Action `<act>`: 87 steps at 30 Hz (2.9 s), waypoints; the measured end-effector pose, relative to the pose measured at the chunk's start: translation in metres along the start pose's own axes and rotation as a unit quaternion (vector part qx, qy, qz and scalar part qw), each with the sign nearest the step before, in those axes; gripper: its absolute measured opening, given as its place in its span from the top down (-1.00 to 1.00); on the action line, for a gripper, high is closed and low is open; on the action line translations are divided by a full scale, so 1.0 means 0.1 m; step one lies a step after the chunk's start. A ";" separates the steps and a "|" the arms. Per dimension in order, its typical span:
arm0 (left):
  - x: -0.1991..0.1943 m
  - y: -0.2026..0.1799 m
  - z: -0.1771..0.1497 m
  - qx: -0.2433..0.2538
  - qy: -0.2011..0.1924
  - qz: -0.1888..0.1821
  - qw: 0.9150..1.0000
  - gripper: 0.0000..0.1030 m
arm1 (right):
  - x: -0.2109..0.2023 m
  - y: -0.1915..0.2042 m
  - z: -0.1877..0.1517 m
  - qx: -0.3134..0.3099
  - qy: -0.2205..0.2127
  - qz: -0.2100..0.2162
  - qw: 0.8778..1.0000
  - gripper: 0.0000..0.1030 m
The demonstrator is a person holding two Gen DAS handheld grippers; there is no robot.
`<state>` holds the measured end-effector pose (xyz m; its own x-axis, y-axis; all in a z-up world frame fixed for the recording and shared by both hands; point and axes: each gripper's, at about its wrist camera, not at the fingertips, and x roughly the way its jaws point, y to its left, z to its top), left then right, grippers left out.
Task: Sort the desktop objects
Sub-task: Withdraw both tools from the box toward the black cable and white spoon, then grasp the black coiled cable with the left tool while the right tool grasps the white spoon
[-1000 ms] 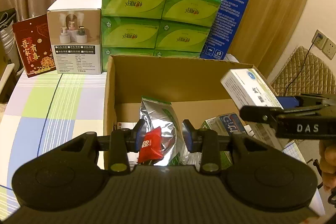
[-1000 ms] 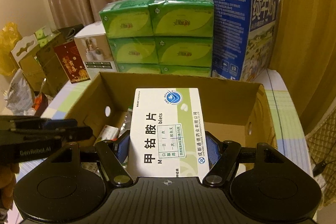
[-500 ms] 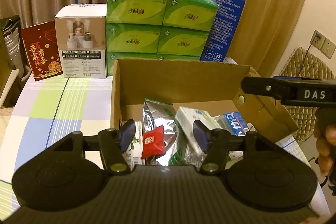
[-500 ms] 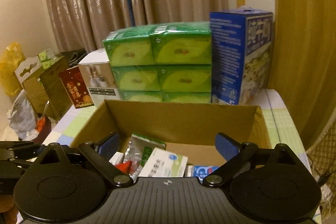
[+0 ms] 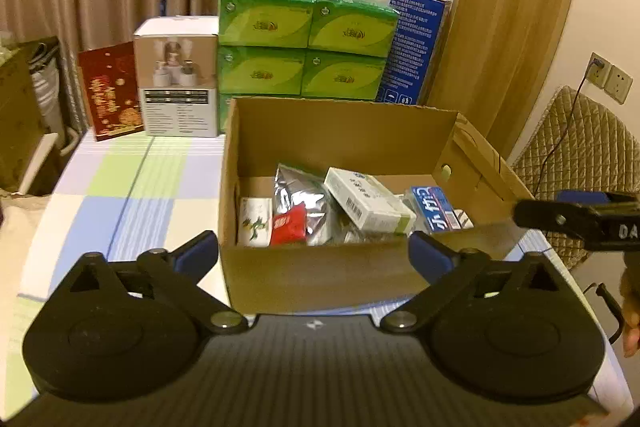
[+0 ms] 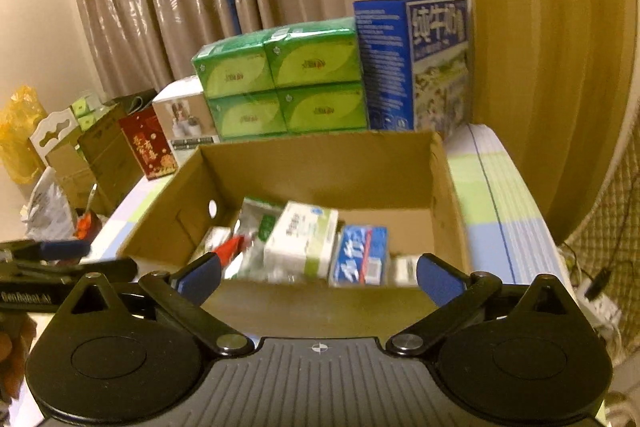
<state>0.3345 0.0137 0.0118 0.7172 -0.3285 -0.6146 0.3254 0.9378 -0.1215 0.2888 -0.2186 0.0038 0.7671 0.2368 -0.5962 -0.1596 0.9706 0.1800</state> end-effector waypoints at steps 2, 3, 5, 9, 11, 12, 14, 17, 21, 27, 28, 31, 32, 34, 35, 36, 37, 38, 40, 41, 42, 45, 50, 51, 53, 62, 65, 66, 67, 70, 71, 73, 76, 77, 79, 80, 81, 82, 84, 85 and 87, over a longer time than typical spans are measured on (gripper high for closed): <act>-0.13 -0.03 -0.09 -0.003 -0.001 0.006 1.000 -0.97 | -0.14 -0.03 -0.11 0.003 0.002 -0.005 1.000 -0.96; -0.18 -0.05 -0.14 -0.006 0.000 0.007 1.000 -0.97 | -0.23 -0.05 -0.18 0.007 0.004 -0.008 1.000 -0.96; -0.30 -0.09 -0.24 -0.016 0.006 0.009 1.000 -0.97 | -0.36 -0.08 -0.31 0.018 0.008 -0.014 1.000 -0.96; -0.51 -0.18 -0.47 -0.043 0.027 0.004 0.999 -0.97 | -0.64 -0.16 -0.57 0.055 0.018 -0.014 0.998 -0.96; -0.63 -0.25 -0.58 -0.047 0.030 0.008 0.998 -0.97 | -0.77 -0.19 -0.68 0.070 0.019 -0.011 0.997 -0.96; -0.69 -0.28 -0.63 -0.047 0.032 0.010 0.998 -0.97 | -0.84 -0.19 -0.74 0.076 0.018 -0.011 0.997 -0.96; -0.81 -0.32 -0.72 -0.048 0.034 0.011 0.998 -0.97 | -0.97 -0.20 -0.85 0.084 0.021 -0.012 0.996 -0.96; -0.97 -0.39 -0.83 -0.051 0.037 0.010 0.998 -0.97 | -1.10 -0.19 -0.98 0.096 0.032 -0.005 0.995 -0.96; -1.12 -0.46 -0.97 -0.061 0.046 0.000 0.997 -0.97 | -1.27 -0.16 -1.15 0.110 0.046 0.012 0.993 -0.96; -1.23 -0.57 -1.14 -0.069 0.062 -0.005 0.996 -0.95 | -1.45 -0.17 -1.30 0.126 0.060 0.027 0.990 -0.96; -1.24 -0.58 -1.17 -0.068 0.066 -0.007 0.995 -0.95 | -1.48 -0.19 -1.32 0.131 0.061 0.028 0.989 -0.96; -1.26 -0.61 -1.24 -0.064 0.074 -0.002 0.995 -0.95 | -1.53 -0.22 -1.36 0.136 0.066 0.027 0.988 -0.96; -1.28 -0.62 -1.26 -0.061 0.076 0.000 0.995 -0.95 | -1.53 -0.23 -1.36 0.136 0.066 0.026 0.988 -0.96; -1.29 -0.63 -1.28 -0.056 0.078 0.003 0.995 -0.95 | -1.55 -0.24 -1.37 0.134 0.068 0.026 0.988 -0.96; -1.29 -0.64 -1.29 -0.051 0.078 0.001 0.996 -0.95 | -1.57 -0.24 -1.38 0.133 0.069 0.026 0.988 -0.96; -1.30 -0.65 -1.30 -0.046 0.076 -0.001 0.996 -0.95 | -1.58 -0.23 -1.38 0.131 0.068 0.027 0.989 -0.96; -1.30 -0.66 -1.32 -0.043 0.075 -0.003 0.996 -0.95 | -1.58 -0.23 -1.38 0.130 0.068 0.028 0.989 -0.96; -1.30 -0.67 -1.33 -0.041 0.075 -0.005 0.996 -0.95 | -1.59 -0.22 -1.38 0.128 0.068 0.029 0.989 -0.96; -1.30 -0.69 -1.34 -0.036 0.073 -0.005 0.997 -0.94 | -1.61 -0.21 -1.39 0.126 0.066 0.028 0.989 -0.96; -1.30 -0.69 -1.34 -0.033 0.073 -0.005 0.997 -0.94 | -1.61 -0.21 -1.39 0.125 0.065 0.028 0.990 -0.96; -1.29 -0.70 -1.34 -0.032 0.073 -0.007 0.997 -0.94 | -1.62 -0.22 -1.39 0.125 0.065 0.028 0.990 -0.96; -1.29 -0.71 -1.34 -0.026 0.076 -0.007 0.997 -0.95 | -1.63 -0.22 -1.39 0.125 0.065 0.024 0.990 -0.96; -1.29 -0.75 -1.33 -0.014 0.075 -0.013 0.997 -0.95 | -1.70 -0.21 -1.37 0.115 0.063 0.016 0.991 -0.96; -1.29 -0.76 -1.32 -0.011 0.074 -0.014 0.997 -0.95 | -1.72 -0.21 -1.37 0.110 0.061 0.012 0.992 -0.96; -1.28 -0.78 -1.32 -0.005 0.072 -0.017 0.997 -0.95 | -1.73 -0.21 -1.36 0.105 0.057 0.009 0.993 -0.96; -1.09 -0.81 -1.31 0.040 0.076 -0.037 0.996 -0.94 | -1.57 -0.22 -1.32 0.062 0.075 0.009 0.995 -0.96; -0.95 -0.81 -1.29 0.075 0.086 -0.050 0.992 -0.94 | -1.44 -0.20 -1.28 0.019 0.084 0.009 0.996 -0.96; -0.90 -0.79 -1.29 0.083 0.092 -0.055 0.991 -0.94 | -1.38 -0.19 -1.27 0.003 0.088 0.011 0.996 -0.96; -0.85 -0.78 -1.29 0.089 0.097 -0.058 0.990 -0.94 | -1.32 -0.19 -1.25 -0.012 0.091 0.012 0.996 -0.96; -0.69 -0.75 -1.26 0.119 0.098 -0.070 0.986 -0.95 | -1.15 -0.20 -1.24 -0.052 0.102 0.015 0.993 -0.96; -0.63 -0.75 -1.25 0.136 0.094 -0.075 0.983 -0.95 | -1.08 -0.19 -1.24 -0.063 0.106 0.017 0.992 -0.96; -0.52 -0.78 -1.23 0.172 0.095 -0.081 0.977 -0.96 | -0.95 -0.19 -1.26 -0.083 0.116 0.024 0.989 -0.96; -0.30 -0.82 -1.19 0.223 0.111 -0.087 0.965 -0.96 | -0.73 -0.16 -1.28 -0.121 0.130 0.028 0.984 -0.96; -0.24 -0.83 -1.19 0.240 0.114 -0.093 0.960 -0.96 | -0.65 -0.16 -1.29 -0.132 0.135 0.031 0.982 -0.96; -0.10 -0.88 -1.19 0.283 0.117 -0.101 0.947 -0.96 | -0.51 -0.16 -1.30 -0.146 0.143 0.035 0.978 -0.95; -0.03 -0.89 -1.19 0.304 0.118 -0.104 0.940 -0.96 | -0.45 -0.17 -1.30 -0.150 0.145 0.038 0.977 -0.96; 0.04 -0.90 -1.19 0.318 0.123 -0.108 0.934 -0.95 | -0.37 -0.19 -1.31 -0.153 0.150 0.041 0.976 -0.95; 0.12 -0.90 -1.18 0.328 0.132 -0.111 0.929 -0.95 | -0.31 -0.20 -1.31 -0.155 0.152 0.044 0.975 -0.95; 0.27 -0.89 -1.17 0.341 0.140 -0.120 0.922 -0.92 | -0.19 -0.22 -1.30 -0.160 0.157 0.050 0.973 -0.93; 0.33 -0.89 -1.17 0.346 0.142 -0.126 0.919 -0.92 | -0.14 -0.23 -1.29 -0.164 0.159 0.055 0.972 -0.92; 0.44 -0.89 -1.17 0.362 0.142 -0.134 0.912 -0.85 | -0.04 -0.23 -1.29 -0.171 0.164 0.067 0.969 -0.84</act>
<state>0.2650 -0.0712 -0.0958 0.3968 -0.3964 -0.8279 0.8607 0.4740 0.1856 0.2092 -0.2362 -0.0985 0.4946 0.3081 -0.8127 -0.4846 0.8740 0.0364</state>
